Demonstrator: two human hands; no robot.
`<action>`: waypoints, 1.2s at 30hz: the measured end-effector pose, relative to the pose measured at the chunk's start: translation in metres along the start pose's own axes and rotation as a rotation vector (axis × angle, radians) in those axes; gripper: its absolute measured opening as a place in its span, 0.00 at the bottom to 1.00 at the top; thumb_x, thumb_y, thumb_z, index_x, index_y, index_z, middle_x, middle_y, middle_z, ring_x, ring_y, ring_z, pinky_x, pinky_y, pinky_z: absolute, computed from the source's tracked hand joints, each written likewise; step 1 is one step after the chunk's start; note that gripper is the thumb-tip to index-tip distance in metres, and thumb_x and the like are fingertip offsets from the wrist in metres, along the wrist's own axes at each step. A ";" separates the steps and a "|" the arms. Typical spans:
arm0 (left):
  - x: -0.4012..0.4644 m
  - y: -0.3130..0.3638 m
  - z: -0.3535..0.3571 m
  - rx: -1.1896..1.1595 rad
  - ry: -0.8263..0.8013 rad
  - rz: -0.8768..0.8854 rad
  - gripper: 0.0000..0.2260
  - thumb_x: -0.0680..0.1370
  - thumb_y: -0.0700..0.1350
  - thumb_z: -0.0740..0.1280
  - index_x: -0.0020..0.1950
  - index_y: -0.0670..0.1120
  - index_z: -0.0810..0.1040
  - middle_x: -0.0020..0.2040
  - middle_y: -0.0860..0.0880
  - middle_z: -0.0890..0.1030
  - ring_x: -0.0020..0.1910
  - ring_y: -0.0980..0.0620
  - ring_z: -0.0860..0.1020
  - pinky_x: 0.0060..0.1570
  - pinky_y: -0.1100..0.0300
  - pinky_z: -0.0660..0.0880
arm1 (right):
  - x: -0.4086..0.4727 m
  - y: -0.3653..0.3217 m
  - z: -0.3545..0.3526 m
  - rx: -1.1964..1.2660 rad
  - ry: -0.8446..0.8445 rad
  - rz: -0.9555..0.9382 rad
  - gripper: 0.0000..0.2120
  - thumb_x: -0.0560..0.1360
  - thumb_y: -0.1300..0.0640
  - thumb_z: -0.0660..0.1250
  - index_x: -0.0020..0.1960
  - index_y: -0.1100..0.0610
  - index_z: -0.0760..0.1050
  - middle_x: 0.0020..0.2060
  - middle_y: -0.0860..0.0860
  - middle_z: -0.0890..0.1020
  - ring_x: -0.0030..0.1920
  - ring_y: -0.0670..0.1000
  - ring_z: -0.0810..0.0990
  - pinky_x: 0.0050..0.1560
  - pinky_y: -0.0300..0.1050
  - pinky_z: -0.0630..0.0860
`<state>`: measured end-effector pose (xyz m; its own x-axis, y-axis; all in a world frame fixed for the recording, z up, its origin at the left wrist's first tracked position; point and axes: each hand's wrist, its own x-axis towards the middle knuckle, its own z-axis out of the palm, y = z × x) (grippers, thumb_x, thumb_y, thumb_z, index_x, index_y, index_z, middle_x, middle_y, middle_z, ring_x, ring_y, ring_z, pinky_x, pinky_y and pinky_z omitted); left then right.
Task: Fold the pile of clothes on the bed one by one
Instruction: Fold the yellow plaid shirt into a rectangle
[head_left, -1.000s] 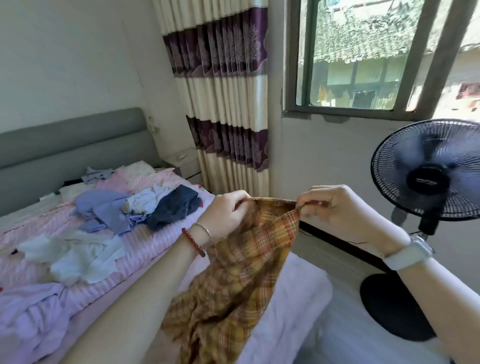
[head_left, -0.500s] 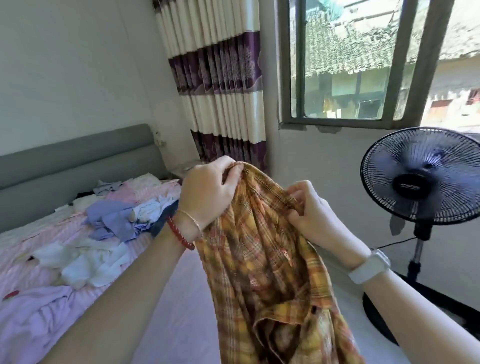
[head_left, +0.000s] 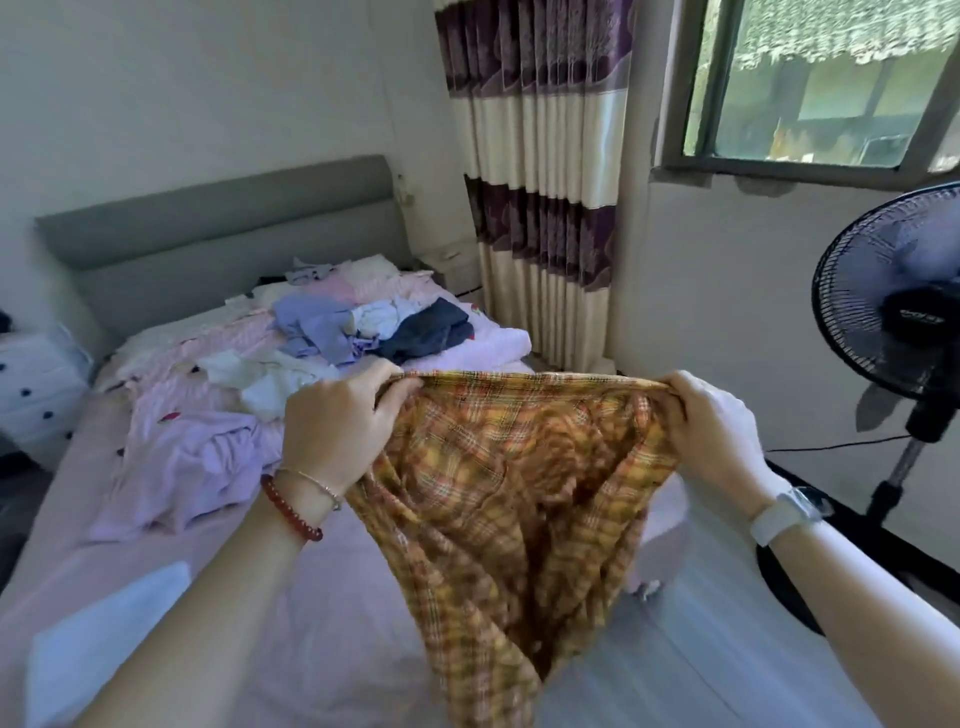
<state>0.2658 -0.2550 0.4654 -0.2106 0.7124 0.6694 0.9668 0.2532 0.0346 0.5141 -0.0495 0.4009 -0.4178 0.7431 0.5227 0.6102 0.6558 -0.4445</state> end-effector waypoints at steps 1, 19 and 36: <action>-0.017 -0.003 -0.007 0.014 -0.037 -0.007 0.21 0.75 0.60 0.56 0.36 0.47 0.78 0.21 0.48 0.72 0.19 0.47 0.71 0.20 0.66 0.57 | -0.009 -0.004 0.000 0.018 0.013 -0.010 0.08 0.77 0.60 0.62 0.51 0.61 0.78 0.45 0.57 0.83 0.45 0.62 0.79 0.41 0.47 0.68; -0.189 0.067 -0.113 -0.131 0.131 -0.465 0.07 0.75 0.43 0.69 0.42 0.40 0.74 0.26 0.49 0.73 0.24 0.47 0.71 0.23 0.60 0.61 | -0.138 -0.044 -0.058 0.351 0.261 -0.098 0.12 0.76 0.53 0.62 0.47 0.62 0.78 0.39 0.56 0.83 0.38 0.58 0.80 0.41 0.51 0.76; -0.035 -0.149 0.107 -0.284 -0.016 -1.032 0.08 0.78 0.44 0.63 0.43 0.40 0.71 0.33 0.49 0.72 0.38 0.48 0.71 0.32 0.57 0.58 | 0.113 -0.090 0.223 0.537 -0.242 0.316 0.16 0.74 0.62 0.62 0.29 0.63 0.64 0.24 0.53 0.66 0.27 0.50 0.63 0.30 0.45 0.60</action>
<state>0.1130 -0.2472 0.3573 -0.9456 0.2497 0.2085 0.3183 0.5782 0.7513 0.2619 0.0053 0.3381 -0.4512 0.8784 0.1576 0.3347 0.3303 -0.8826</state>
